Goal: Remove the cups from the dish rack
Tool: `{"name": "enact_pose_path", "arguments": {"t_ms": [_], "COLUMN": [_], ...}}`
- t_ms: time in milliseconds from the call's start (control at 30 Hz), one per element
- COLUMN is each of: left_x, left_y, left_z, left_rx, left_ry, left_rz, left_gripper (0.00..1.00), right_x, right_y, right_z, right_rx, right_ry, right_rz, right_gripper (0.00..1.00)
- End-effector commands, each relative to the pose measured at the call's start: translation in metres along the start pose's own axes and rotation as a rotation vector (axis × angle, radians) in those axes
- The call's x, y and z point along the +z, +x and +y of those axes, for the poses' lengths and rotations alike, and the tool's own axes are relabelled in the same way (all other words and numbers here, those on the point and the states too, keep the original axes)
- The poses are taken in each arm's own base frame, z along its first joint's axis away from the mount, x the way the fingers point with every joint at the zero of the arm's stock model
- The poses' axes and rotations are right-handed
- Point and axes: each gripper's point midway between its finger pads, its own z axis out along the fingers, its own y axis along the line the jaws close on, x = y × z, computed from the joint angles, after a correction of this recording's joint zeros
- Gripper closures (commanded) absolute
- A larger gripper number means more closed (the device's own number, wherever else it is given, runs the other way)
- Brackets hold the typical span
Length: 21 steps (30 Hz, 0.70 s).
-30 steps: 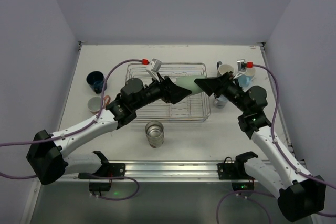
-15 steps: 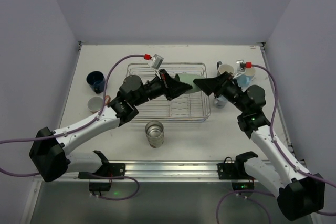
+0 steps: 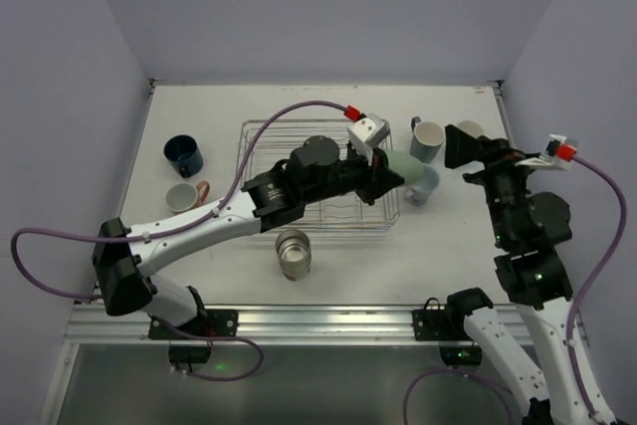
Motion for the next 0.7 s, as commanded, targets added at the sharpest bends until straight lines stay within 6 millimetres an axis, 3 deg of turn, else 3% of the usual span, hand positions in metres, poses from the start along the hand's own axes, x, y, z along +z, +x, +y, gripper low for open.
{"name": "enact_pose_path", "arguments": {"t_ms": [0, 200, 433, 567, 667], "left_x": [0.018, 0.052, 0.084, 0.094, 0.095], "left_y": [0.022, 0.061, 0.126, 0.168, 0.188], "left_z": [0.007, -0.014, -0.035, -0.029, -0.023], "left_rx": [0.086, 0.176, 0.314, 0.351, 0.364], "left_ry": [-0.059, -0.058, -0.077, -0.1, -0.114], "left_rz": [0.103, 0.239, 0.46, 0.609, 0.675], "left_gripper": [1.0, 1.0, 1.0, 1.0, 1.0], "right_x": [-0.03, -0.085, -0.096, -0.101, -0.109], "right_y": [-0.063, -0.116, -0.122, -0.124, -0.128], "right_z": [-0.01, 0.02, 0.02, 0.02, 0.021], "right_rx": [-0.073, -0.033, -0.049, -0.042, -0.038], "right_ry": [0.119, 0.007, 0.006, -0.001, -0.007], "right_rz": [-0.189, -0.348, -0.361, -0.374, -0.397], "right_gripper": [0.01, 0.01, 0.01, 0.01, 0.01]}}
